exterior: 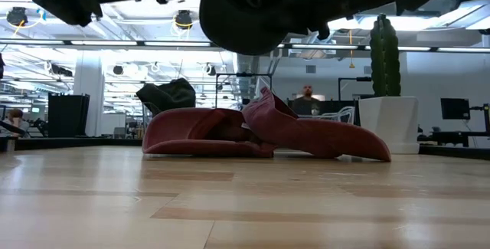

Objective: Pick & Place hat
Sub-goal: Put the black cap into the left transparent bin

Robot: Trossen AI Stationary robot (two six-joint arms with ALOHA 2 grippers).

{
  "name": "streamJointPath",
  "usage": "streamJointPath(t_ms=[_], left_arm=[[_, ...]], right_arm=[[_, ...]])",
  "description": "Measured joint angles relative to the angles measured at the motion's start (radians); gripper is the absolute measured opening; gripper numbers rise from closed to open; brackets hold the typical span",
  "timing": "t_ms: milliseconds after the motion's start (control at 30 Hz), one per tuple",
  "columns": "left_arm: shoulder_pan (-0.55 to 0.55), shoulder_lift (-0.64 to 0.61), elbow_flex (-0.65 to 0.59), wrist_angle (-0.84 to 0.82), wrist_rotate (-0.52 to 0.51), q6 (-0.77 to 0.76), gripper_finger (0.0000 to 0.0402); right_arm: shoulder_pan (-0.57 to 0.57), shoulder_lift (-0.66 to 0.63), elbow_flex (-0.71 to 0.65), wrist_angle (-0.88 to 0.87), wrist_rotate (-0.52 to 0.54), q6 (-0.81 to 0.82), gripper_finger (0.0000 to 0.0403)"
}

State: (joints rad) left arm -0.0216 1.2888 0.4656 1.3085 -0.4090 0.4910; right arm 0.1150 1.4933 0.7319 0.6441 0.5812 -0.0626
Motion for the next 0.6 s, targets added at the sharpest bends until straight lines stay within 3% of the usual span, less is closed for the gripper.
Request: streamJointPath(t_ms=[300, 367, 467, 600], left_arm=[[0.013, -0.199, 0.002, 0.013, -0.139, 0.099, 0.0113], [0.029, -0.228, 0.002, 0.013, -0.098, 0.042, 0.0113], [0.056, -0.246, 0.009, -0.064, 0.049, -0.049, 0.0108], [0.081, -0.228, 0.101, -0.385, 0.181, -0.162, 0.0099]], right_arm=[[0.001, 0.000, -0.003, -0.069, 0.120, -0.027, 0.0003], [0.000, 0.000, -0.003, -0.068, 0.141, -0.042, 0.0003], [-0.001, 0.000, -0.003, -0.068, 0.177, -0.043, 0.0003], [-0.007, -0.001, -0.003, -0.082, 0.238, -0.043, 0.0003]])
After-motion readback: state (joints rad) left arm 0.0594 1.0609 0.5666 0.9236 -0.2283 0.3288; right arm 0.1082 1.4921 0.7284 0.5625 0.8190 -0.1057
